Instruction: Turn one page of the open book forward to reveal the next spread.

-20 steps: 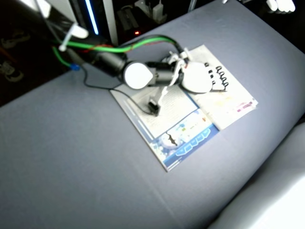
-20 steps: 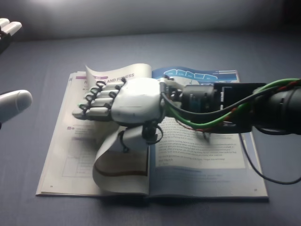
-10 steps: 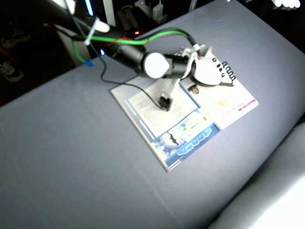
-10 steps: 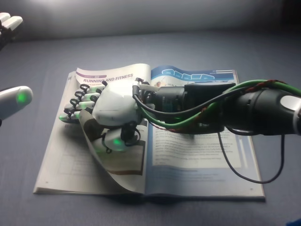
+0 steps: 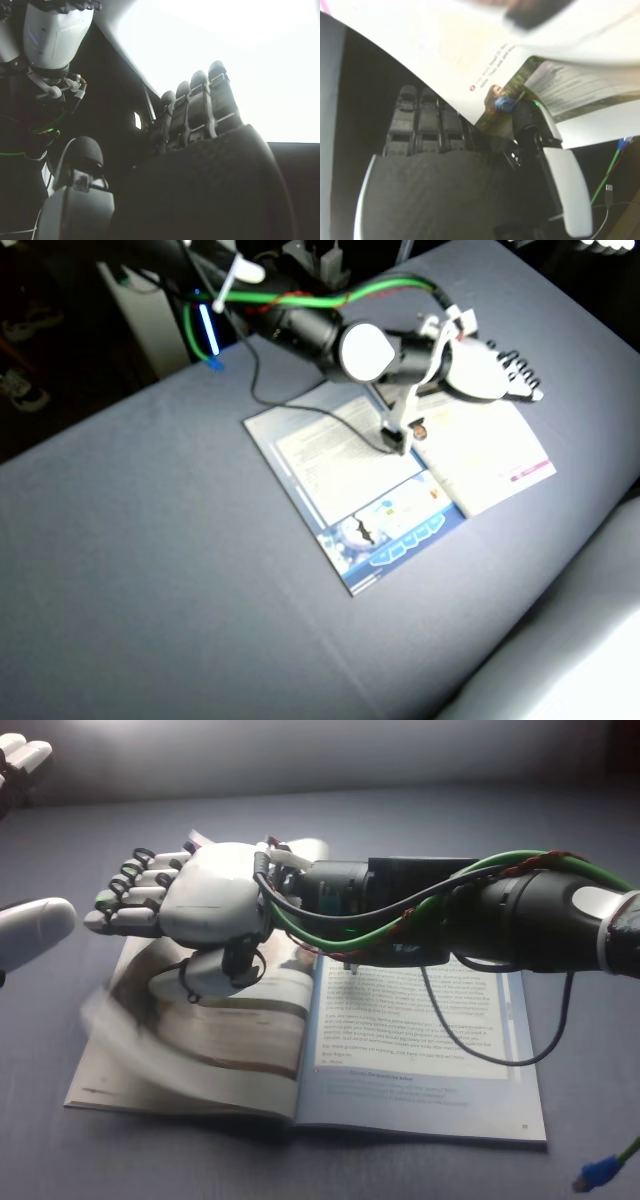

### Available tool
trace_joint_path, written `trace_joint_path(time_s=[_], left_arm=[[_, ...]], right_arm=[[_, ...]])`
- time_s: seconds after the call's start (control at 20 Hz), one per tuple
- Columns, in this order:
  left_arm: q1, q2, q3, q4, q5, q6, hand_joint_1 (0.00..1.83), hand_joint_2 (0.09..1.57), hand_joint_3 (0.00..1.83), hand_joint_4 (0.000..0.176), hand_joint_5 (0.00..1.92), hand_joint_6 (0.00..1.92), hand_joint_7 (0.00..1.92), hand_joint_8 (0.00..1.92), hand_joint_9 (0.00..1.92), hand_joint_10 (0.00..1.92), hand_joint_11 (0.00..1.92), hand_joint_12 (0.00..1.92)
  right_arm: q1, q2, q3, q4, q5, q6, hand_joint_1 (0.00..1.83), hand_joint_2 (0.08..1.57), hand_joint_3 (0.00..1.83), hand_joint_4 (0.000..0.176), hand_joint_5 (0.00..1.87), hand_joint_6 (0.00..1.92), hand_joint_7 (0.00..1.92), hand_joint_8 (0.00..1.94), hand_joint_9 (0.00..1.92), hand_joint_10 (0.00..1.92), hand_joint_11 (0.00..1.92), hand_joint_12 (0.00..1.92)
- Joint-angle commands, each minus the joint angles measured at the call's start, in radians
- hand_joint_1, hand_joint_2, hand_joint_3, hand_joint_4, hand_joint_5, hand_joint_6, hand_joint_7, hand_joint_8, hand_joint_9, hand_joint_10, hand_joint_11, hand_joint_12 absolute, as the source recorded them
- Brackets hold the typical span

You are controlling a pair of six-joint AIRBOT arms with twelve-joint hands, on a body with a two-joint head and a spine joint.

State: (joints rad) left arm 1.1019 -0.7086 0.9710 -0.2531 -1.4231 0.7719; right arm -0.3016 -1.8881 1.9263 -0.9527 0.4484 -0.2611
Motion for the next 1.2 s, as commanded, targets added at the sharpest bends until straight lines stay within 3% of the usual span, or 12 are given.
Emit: trace_joint_path(time_s=[0.0, 0.25, 0.4, 0.6, 0.65, 0.75, 1.0, 1.15], left_arm=[[-0.009, 0.004, 0.001, -0.018, -0.133, -0.004, 0.00, 1.22, 0.00, 0.000, 0.01, 0.00, 0.00, 0.00, 0.00, 0.00, 0.00, 0.00], [-0.009, 0.008, -0.004, -0.019, -0.138, -0.004, 0.00, 1.22, 0.00, 0.000, 0.02, 0.00, 0.00, 0.00, 0.00, 0.00, 0.00, 0.00], [-0.009, 0.010, -0.006, -0.019, -0.141, -0.004, 0.00, 1.22, 0.00, 0.000, 0.01, 0.00, 0.00, 0.00, 0.00, 0.00, 0.00, 0.00], [-0.009, 0.011, -0.012, -0.019, -0.142, -0.004, 0.00, 1.21, 0.00, 0.000, 0.02, 0.00, 0.00, 0.00, 0.00, 0.00, 0.00, 0.00], [-0.009, 0.012, -0.014, -0.019, -0.142, -0.004, 0.00, 1.21, 0.00, 0.000, 0.01, 0.00, 0.00, 0.00, 0.00, 0.00, 0.00, 0.00], [-0.009, 0.013, -0.021, -0.021, -0.142, -0.004, 0.00, 1.23, 0.00, 0.000, 0.01, 0.00, 0.00, 0.00, 0.00, 0.00, 0.00, 0.00], [-0.002, 0.022, -0.034, -0.031, -0.146, -0.004, 0.00, 1.25, 0.01, 0.000, 0.02, 0.00, 0.00, 0.00, 0.00, 0.00, 0.00, 0.00], [0.003, 0.023, -0.043, -0.031, -0.153, -0.004, 0.00, 1.26, 0.01, 0.000, 0.04, 0.01, 0.02, 0.01, 0.00, 0.00, 0.00, 0.00]], right_arm=[[0.015, 0.003, 0.003, 0.044, 0.082, 0.006, 0.00, 1.54, 0.00, 0.000, 0.00, 0.00, 0.00, 0.00, 0.00, 0.00, 0.00, 0.00], [0.015, 0.012, 0.001, 0.049, 0.123, 0.006, 0.00, 1.43, 0.00, 0.000, 0.04, 0.00, 0.00, 0.00, 0.00, 0.00, 0.00, 0.00], [0.015, 0.023, -0.005, 0.050, 0.127, 0.006, 0.00, 1.47, 0.01, 0.000, 0.03, 0.00, 0.02, 0.01, 0.01, 0.01, 0.00, 0.00], [0.019, 0.058, -0.026, 0.059, 0.145, 0.006, 0.00, 1.27, 0.00, 0.000, 0.03, 0.01, 0.02, 0.01, 0.02, 0.01, 0.02, 0.01], [0.022, 0.079, -0.038, 0.054, 0.146, 0.006, 0.00, 1.42, 0.01, 0.000, 0.04, 0.00, 0.03, 0.00, 0.01, 0.00, 0.01, 0.01], [0.030, 0.146, -0.078, 0.055, 0.146, 0.006, 0.00, 1.54, 0.05, 0.000, 0.01, 0.00, 0.00, 0.00, 0.00, 0.00, 0.00, 0.00], [0.034, 0.272, -0.149, 0.130, 0.165, 0.006, 0.00, 1.57, 0.12, 0.000, 0.00, 0.00, 0.00, 0.00, 0.00, 0.00, 0.00, 0.00], [0.033, 0.401, -0.243, 0.158, 0.185, 0.006, 0.00, 1.54, 0.04, 0.000, 0.00, 0.00, 0.00, 0.00, 0.00, 0.00, 0.00, 0.00]])
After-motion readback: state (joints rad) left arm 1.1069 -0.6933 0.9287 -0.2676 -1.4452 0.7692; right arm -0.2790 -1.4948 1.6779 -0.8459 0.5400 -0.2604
